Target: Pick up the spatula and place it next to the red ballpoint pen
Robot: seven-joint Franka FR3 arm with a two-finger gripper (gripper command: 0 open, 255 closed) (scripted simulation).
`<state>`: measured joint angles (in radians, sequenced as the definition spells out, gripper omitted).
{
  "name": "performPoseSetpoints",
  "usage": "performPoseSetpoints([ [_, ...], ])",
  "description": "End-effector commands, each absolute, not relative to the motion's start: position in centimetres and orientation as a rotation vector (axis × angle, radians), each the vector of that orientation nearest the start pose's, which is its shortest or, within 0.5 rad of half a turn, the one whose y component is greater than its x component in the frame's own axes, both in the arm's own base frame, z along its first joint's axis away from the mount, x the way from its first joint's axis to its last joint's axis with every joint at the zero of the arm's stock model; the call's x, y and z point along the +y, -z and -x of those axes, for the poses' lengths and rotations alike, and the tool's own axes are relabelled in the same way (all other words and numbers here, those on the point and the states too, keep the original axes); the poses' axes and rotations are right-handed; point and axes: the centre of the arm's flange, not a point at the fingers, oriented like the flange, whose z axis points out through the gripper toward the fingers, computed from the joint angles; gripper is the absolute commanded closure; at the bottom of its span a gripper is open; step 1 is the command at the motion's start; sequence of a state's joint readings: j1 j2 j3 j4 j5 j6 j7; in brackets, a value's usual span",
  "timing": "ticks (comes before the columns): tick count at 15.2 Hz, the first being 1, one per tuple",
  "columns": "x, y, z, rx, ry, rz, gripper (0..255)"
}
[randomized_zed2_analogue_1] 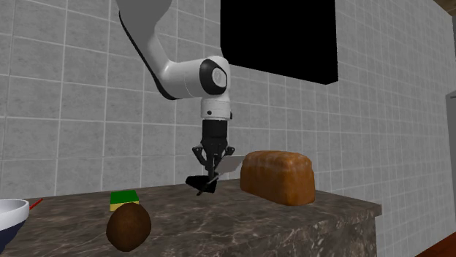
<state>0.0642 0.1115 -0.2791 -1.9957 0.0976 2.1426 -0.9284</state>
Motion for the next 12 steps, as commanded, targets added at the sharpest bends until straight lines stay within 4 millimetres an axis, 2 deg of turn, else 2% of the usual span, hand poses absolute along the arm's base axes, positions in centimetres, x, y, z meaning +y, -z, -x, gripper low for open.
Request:
performPoseSetpoints([
  [1,-11.7,-42.3,-57.0,-1.017,0.097,2.947,255],
  [12,2.8,-42.3,-56.4,-1.017,0.097,2.947,255],
])
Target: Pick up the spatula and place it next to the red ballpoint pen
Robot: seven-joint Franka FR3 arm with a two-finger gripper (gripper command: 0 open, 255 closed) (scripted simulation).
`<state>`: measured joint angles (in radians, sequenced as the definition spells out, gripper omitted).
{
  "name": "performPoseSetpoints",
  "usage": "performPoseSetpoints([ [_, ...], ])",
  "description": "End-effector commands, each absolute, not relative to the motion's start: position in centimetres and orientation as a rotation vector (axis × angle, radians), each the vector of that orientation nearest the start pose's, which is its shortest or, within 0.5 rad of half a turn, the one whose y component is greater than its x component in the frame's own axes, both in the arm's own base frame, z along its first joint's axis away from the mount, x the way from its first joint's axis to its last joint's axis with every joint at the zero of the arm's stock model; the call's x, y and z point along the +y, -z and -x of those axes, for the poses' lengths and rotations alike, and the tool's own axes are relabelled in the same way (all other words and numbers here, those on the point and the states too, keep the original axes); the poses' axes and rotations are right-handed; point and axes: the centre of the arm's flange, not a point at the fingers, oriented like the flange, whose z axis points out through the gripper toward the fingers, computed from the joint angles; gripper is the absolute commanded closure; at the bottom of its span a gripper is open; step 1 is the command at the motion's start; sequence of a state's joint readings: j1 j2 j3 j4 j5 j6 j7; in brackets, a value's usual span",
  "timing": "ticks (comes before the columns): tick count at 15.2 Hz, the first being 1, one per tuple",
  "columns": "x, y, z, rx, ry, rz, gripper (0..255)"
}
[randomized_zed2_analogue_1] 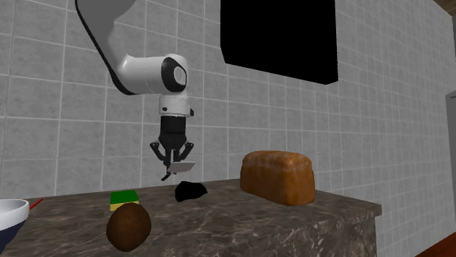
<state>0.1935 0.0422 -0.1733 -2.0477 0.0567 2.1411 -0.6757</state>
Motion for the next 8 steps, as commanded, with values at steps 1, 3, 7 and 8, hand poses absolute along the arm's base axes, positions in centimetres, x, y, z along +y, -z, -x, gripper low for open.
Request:
performPoseSetpoints([
  [1,4.2,-42.3,-56.3,-1.017,0.097,2.947,255],
  [3,6.8,-42.4,-56.2,-1.017,0.097,2.947,255],
  [7,12.1,-42.4,-56.0,-1.017,0.097,2.947,255],
  [8,13.4,-42.4,-55.9,-1.017,0.097,2.947,255],
])
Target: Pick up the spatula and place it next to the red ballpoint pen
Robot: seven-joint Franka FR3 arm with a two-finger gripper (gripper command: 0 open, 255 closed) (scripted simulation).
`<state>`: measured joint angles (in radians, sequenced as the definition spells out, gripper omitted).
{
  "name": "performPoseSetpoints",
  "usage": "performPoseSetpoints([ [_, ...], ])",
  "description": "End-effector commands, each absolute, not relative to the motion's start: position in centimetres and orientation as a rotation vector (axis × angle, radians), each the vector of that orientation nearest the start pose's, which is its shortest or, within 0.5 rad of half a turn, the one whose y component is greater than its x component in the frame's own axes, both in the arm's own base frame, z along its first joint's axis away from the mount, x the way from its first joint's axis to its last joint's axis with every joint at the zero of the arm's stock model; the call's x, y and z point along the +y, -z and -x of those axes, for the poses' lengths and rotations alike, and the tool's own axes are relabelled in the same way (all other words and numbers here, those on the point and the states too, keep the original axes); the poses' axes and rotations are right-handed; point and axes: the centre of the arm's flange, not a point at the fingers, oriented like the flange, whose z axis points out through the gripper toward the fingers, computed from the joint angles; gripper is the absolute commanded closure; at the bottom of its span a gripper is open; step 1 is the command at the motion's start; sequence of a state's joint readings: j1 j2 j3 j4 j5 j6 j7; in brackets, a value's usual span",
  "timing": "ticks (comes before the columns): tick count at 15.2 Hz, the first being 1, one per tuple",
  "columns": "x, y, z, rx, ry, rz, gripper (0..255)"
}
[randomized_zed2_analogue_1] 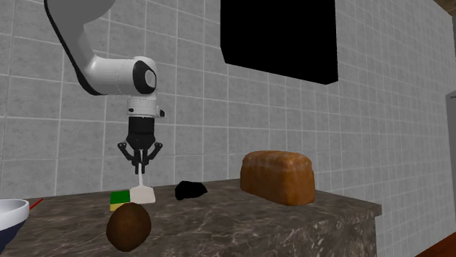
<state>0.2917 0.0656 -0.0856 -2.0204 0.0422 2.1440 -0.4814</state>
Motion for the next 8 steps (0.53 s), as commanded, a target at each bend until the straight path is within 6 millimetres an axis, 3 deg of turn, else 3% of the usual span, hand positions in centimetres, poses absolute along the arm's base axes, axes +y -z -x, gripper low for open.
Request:
performPoseSetpoints([
  [1,14.7,-42.4,-55.9,-1.017,0.097,2.947,255],
  [8,23.9,-42.5,-55.5,-1.017,0.097,2.947,255],
])
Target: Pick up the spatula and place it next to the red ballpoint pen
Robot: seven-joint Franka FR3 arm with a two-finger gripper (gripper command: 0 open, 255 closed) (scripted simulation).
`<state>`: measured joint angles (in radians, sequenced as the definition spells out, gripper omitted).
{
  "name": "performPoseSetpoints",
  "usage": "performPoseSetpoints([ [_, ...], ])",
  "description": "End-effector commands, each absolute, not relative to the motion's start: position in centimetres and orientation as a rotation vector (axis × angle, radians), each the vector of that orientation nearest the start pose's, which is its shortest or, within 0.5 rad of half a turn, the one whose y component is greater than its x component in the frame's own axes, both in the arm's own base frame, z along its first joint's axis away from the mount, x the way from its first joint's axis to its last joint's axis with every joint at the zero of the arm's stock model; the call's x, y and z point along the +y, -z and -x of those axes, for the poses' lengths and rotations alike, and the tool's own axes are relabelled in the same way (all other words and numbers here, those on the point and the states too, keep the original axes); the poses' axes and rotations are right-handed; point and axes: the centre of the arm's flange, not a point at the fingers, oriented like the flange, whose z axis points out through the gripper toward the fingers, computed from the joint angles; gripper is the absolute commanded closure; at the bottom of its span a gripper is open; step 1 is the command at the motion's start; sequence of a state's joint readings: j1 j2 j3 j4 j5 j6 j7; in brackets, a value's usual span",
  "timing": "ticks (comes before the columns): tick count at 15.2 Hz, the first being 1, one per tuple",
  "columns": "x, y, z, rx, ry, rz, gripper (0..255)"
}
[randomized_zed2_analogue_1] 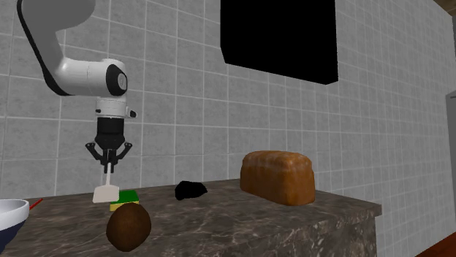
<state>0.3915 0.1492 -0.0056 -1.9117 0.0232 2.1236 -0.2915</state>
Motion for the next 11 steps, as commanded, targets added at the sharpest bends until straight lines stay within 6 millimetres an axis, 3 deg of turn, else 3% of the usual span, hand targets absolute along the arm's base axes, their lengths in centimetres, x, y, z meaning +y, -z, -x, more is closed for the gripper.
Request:
performPoseSetpoints([
  [1,25.3,-42.5,-55.4,-1.017,0.097,2.947,255],
  [11,25.5,-37.7,-55.4,-1.017,0.097,2.947,255],
])
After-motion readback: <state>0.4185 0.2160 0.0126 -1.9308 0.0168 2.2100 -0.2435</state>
